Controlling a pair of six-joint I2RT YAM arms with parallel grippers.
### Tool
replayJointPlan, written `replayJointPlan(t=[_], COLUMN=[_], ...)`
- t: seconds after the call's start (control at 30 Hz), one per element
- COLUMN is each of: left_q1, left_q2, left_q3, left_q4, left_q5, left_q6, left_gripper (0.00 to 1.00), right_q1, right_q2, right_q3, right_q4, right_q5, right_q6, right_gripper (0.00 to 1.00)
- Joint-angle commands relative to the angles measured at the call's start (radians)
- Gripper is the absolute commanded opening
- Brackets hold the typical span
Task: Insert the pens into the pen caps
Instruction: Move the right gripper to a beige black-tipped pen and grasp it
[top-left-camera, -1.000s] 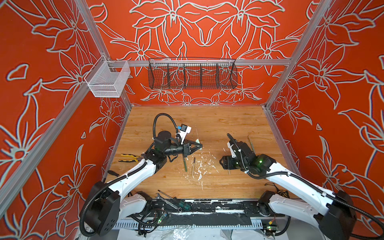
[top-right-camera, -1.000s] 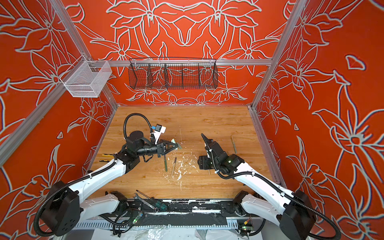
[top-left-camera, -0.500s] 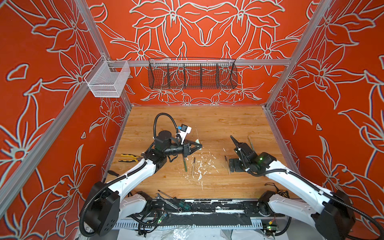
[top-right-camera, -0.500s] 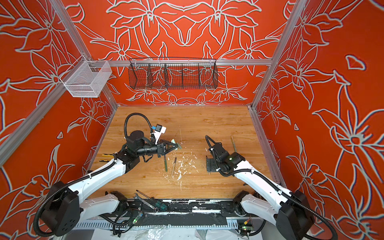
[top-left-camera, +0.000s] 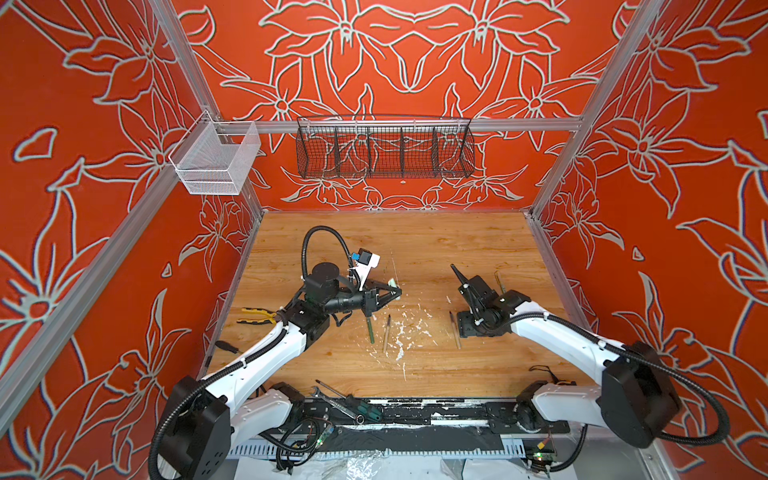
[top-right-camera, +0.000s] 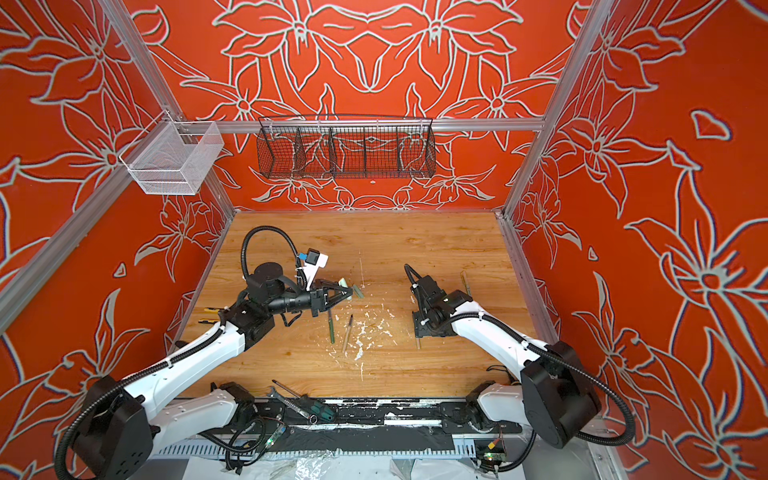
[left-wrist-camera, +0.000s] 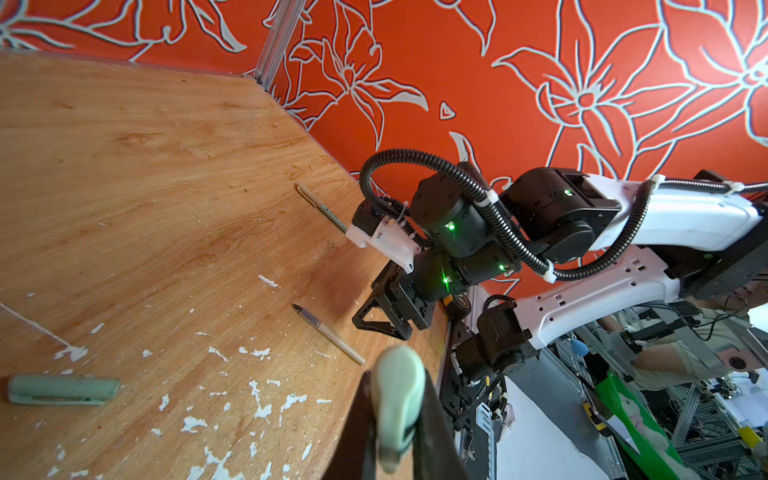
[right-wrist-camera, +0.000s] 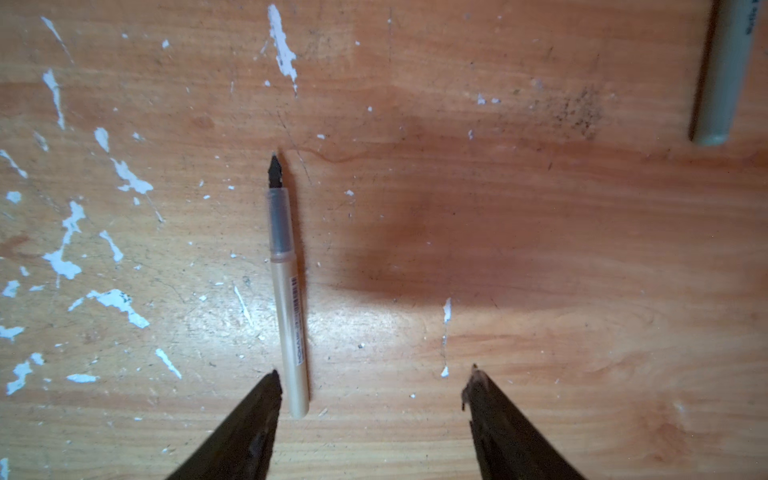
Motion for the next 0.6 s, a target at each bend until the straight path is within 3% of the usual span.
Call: replayJointPlan(t=[0.0, 0.3, 0.57], left_q1=[0.007, 0.007, 0.007], left_q2=[-0.008, 0.009, -0.006], left_q3=[0.009, 0.009, 0.004], left_q4=[-0.001, 0.018, 0.011], left_q5=[-0.005, 0.004, 0.000], left_q6=[0.024, 0.015, 0.014], left_gripper=[0.00, 0.00, 0.00], right_q1=[-0.006, 0.001, 0.035], right_q2=[0.036, 0.091, 0.184], right_q3=[0.025, -0.010, 0.002], right_q4=[0.031, 0.108, 0.134], right_q5=[-0.049, -0.152, -0.132], right_q6=[-0.003, -0.014, 0.004], right_gripper=[0.69, 0.59, 0.50])
